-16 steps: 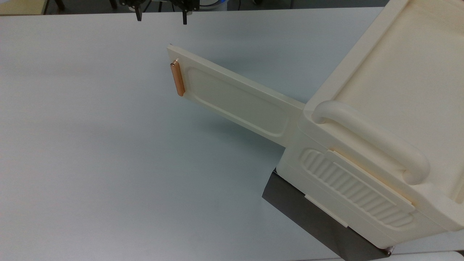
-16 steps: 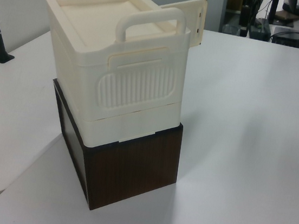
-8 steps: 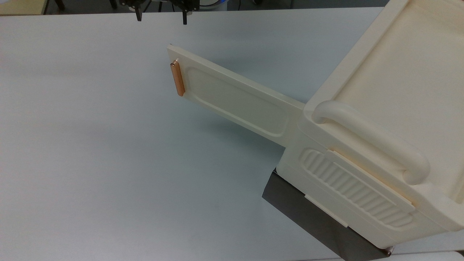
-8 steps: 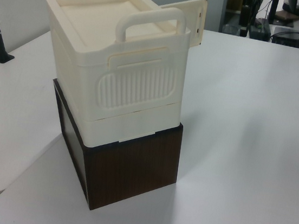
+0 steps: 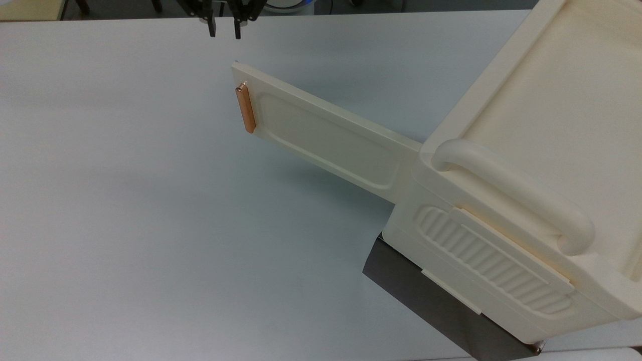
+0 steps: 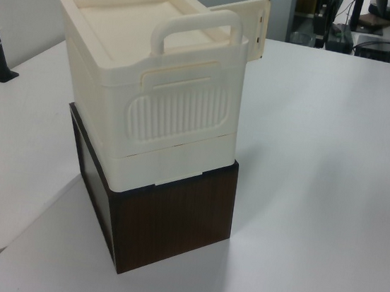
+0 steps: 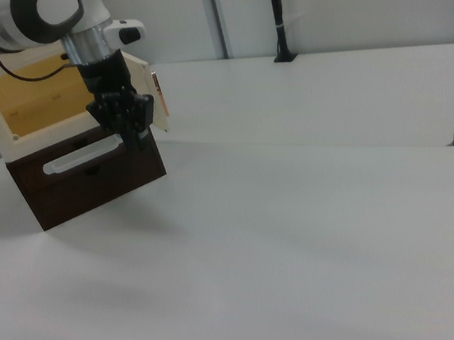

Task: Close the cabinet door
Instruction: 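Lower the gripper beside the outer edge of the open door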

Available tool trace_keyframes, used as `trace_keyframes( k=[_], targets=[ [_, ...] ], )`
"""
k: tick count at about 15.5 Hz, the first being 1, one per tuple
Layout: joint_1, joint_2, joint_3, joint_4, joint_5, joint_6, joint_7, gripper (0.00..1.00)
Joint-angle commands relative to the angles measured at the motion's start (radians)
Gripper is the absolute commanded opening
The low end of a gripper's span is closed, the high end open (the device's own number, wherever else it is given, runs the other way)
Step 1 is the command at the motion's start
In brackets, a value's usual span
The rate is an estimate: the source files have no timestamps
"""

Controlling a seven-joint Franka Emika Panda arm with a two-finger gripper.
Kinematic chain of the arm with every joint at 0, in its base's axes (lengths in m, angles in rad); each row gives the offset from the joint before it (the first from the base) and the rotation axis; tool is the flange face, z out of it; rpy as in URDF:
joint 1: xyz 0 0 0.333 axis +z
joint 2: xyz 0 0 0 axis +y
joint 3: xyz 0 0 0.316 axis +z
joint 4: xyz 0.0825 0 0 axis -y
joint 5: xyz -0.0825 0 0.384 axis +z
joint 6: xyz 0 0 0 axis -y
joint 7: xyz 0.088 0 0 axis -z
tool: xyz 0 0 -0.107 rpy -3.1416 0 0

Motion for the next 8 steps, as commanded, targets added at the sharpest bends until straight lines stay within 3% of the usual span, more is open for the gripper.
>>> trace_keyframes(
  k=[1, 8],
  targets=[
    [-0.01, -0.013, 0.004, -0.019, 0.022, 0.039, 0.0, 0.05],
    [-0.009, -0.005, 0.004, 0.067, 0.028, 0.135, 0.015, 0.05]
  ],
)
